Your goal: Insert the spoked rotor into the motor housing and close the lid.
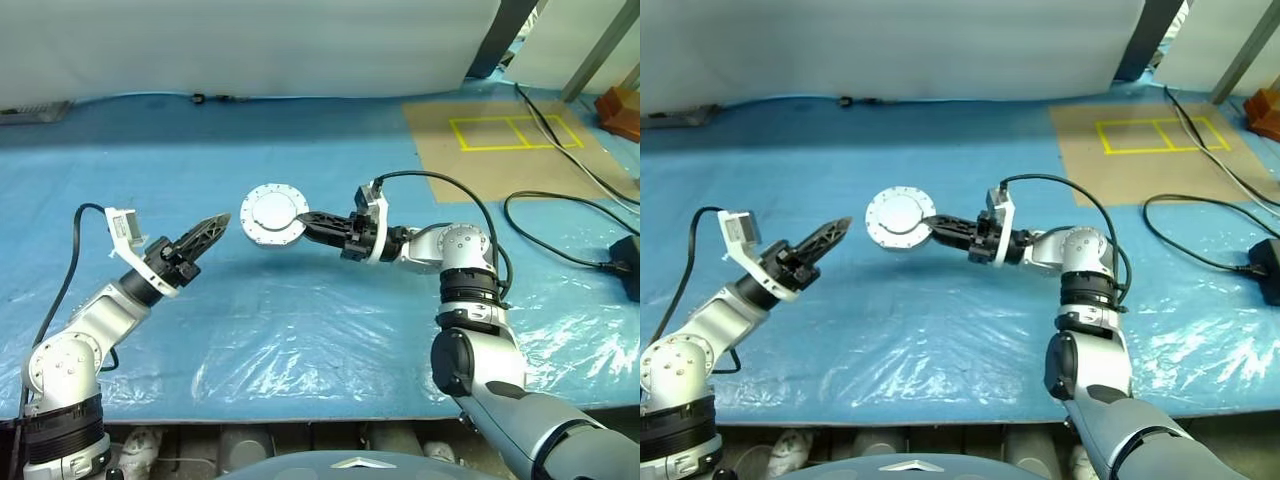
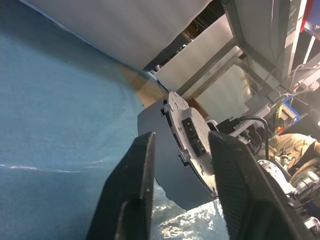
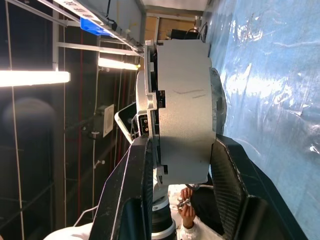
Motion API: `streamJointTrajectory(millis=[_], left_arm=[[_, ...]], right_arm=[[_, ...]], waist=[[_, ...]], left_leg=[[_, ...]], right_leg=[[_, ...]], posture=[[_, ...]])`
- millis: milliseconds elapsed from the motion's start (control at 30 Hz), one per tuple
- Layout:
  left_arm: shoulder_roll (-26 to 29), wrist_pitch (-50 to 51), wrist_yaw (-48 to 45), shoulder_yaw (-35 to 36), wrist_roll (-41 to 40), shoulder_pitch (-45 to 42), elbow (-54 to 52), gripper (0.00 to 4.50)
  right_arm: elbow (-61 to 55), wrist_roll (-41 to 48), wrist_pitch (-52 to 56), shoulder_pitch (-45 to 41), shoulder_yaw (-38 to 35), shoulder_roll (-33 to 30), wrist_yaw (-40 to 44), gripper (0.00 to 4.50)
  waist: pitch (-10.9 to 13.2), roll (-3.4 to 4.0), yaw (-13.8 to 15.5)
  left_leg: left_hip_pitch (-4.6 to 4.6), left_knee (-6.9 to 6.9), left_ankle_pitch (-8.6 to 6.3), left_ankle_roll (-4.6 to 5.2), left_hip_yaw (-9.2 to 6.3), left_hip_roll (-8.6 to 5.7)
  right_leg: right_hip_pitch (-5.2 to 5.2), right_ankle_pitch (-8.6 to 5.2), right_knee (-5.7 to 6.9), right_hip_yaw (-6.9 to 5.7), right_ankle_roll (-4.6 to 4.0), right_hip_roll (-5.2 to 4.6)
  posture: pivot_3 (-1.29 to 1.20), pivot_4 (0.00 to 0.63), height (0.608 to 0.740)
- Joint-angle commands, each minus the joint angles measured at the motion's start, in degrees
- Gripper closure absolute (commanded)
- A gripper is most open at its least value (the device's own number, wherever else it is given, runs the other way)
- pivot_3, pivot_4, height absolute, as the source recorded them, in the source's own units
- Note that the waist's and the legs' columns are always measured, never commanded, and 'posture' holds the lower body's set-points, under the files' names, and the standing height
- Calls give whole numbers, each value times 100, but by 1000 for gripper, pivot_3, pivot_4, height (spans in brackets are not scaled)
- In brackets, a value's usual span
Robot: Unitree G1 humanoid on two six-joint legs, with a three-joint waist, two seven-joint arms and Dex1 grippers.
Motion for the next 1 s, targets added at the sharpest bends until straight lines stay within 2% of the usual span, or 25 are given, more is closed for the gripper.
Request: streamJointTrajectory(millis=[33, 167, 200, 500, 767, 1000], left_arm=[[-68, 20, 169, -85, -310, 61, -284, 1544], [-132, -17, 225, -312, -271, 29, -238, 198], [-150, -12, 218, -364, -297, -14, -187, 19], [-304, -48, 203, -592, -330, -430, 159, 19], [-727, -52, 398, -917, -209, -834, 562, 19], [-889, -132, 494, -995, -99, -883, 548, 19]], right_arm=[[-367, 447, 51, -310, -173, 84, 46, 3238], [-392, 481, 84, -338, -148, 79, 35, 3238], [-399, 491, 93, -338, -135, 75, 35, 3238], [-537, 537, 187, -291, -69, 95, -18, 3238], [-631, 492, 209, -246, -94, 152, -114, 3238], [-628, 474, 222, -185, -87, 120, -186, 3238]], waist=[[1, -1, 2], [3, -5, 14], [2, -5, 16], [3, -7, 23], [2, -11, 43], [2, -12, 47]], left_leg=[[0, 0, 0, 0, 0, 0], [-3, 0, 0, 0, -4, 0], [-2, 0, 0, 0, -4, 0], [-1, 8, 1, 1, -5, 0], [-1, 13, 2, 2, -5, 0], [-3, 17, 6, 8, -6, 0]], right_leg=[[0, 0, 0, -1, 0, 0], [-1, 1, 0, -5, 1, 0], [0, 1, -1, -5, 1, 0], [2, 2, 6, -3, 3, 1], [5, 2, 10, -3, 3, 0], [7, 3, 11, -3, 3, 0]], posture=[[0, 150, 740], [0, 150, 740], [0, 150, 740], [0, 150, 740], [0, 150, 740], [0, 150, 740]])
